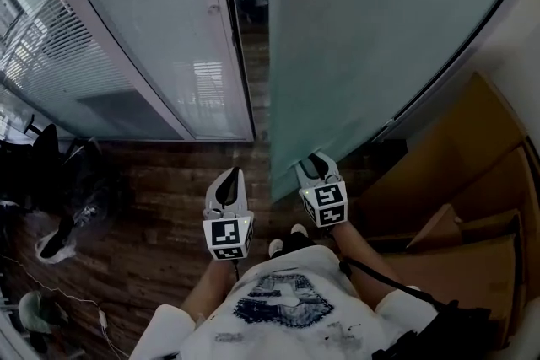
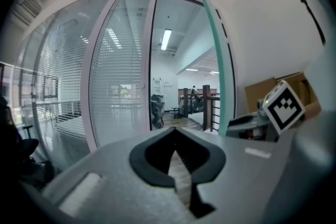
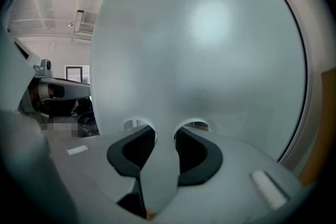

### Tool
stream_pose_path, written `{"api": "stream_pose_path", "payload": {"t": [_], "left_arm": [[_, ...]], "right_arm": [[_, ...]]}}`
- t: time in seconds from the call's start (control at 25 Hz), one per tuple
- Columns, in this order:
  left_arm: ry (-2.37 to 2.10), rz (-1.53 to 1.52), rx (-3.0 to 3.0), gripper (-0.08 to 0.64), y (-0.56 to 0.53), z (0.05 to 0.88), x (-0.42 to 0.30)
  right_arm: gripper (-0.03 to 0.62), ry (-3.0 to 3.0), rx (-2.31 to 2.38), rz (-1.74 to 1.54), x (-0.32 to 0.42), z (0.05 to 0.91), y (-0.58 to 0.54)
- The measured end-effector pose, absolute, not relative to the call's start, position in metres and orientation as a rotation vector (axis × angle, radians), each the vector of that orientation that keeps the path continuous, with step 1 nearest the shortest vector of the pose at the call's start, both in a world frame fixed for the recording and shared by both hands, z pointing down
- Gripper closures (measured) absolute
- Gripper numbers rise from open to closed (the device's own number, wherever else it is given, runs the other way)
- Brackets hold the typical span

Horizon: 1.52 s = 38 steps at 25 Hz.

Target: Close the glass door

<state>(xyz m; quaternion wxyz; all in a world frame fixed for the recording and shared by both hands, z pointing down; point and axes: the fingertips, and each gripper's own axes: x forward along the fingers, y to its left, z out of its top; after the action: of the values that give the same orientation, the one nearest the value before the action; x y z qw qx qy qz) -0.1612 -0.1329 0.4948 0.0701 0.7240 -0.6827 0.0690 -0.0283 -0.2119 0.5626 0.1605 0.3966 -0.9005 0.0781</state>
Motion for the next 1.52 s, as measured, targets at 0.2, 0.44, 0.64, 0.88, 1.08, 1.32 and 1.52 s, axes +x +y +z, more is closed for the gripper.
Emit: {"api": "stream_pose_path", "payload": {"t": [0.2, 0.44, 0.64, 0.88, 1.08, 1.32, 1.52], "left_arm": [[-2.089, 0.214, 2.128, 0.557, -0.136, 0.498, -0.179], [-2.125, 0.221, 2.076, 0.557, -0.147, 0.499, -0.203], [-2.135, 0.235, 2.043, 0.557, -0.165, 0.505, -0.218], [-2.146, 0.253, 2.028, 0.557, -0.196, 0.506, -0.23], [-2.166, 0.265, 2.004, 0.557, -0.217, 0.507, -0.243], [-2.199, 0.281, 1.965, 0.557, -0.243, 0.497, -0.254], [-2.212, 0.289, 1.943, 0.557, -0.265, 0.501, -0.262]], "right_arm": [[0.465, -2.57, 1.128, 0.223, -0.04, 0.563, -0.228], [0.463, -2.573, 1.108, 0.218, -0.061, 0.562, -0.251], [0.463, -2.578, 1.104, 0.206, -0.078, 0.563, -0.27], [0.463, -2.565, 1.126, 0.202, -0.096, 0.562, -0.296], [0.463, -2.567, 1.159, 0.202, -0.115, 0.553, -0.318], [0.462, -2.568, 1.161, 0.2, -0.13, 0.549, -0.345], [0.462, -2.575, 1.148, 0.198, -0.143, 0.552, -0.369]]}}
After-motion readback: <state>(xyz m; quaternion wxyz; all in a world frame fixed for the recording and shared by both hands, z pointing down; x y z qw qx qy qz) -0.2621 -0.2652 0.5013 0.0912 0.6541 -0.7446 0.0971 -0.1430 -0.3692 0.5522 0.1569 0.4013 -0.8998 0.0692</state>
